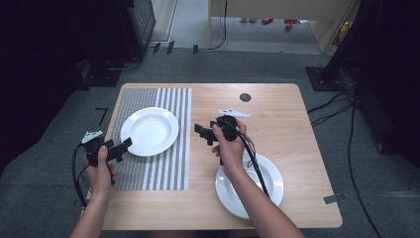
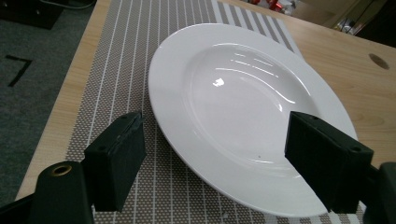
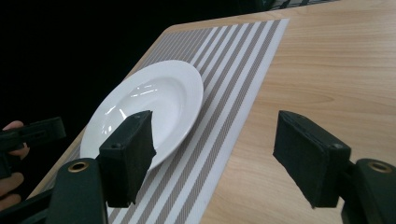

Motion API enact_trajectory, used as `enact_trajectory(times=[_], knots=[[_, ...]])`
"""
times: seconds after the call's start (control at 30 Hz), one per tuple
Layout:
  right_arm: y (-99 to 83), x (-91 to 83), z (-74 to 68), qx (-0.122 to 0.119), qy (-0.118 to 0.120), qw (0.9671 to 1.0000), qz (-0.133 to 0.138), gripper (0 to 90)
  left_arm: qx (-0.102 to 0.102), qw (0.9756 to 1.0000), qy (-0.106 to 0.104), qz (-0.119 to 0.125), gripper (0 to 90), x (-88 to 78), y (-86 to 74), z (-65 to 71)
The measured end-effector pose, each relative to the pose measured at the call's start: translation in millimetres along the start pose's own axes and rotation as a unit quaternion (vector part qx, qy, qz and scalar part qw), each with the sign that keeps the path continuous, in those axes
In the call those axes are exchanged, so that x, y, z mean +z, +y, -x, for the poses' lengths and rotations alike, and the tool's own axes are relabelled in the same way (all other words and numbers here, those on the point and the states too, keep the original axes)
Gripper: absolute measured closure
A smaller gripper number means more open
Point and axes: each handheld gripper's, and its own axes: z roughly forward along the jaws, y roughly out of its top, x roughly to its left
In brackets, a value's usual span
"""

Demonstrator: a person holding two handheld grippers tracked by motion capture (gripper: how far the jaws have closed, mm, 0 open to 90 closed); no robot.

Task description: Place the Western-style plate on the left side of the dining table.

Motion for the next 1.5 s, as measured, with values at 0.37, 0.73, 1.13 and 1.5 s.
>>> enact_trajectory(times=[0.37,0.73,1.13,1.5], knots=[[-12.4,-52.2,20.0,-0.026,-0.024,0.9993,0.014,25.0,0.016,0.9994,-0.025,0.016,19.6,-28.4,-10.0,18.2],[-25.0,-96.3,46.5,-0.026,-0.040,0.9984,0.031,24.0,0.036,0.9986,-0.037,0.012,19.1,-43.3,-30.3,31.1],[-43.0,-146.0,89.6,-0.014,-0.076,0.9963,0.039,23.0,0.043,0.9981,-0.041,0.018,18.4,-57.5,-45.5,32.3],[-58.2,-184.8,122.5,-0.006,-0.111,0.9925,0.051,23.1,0.048,0.9984,-0.027,0.012,17.6,-60.4,-59.0,23.6]])
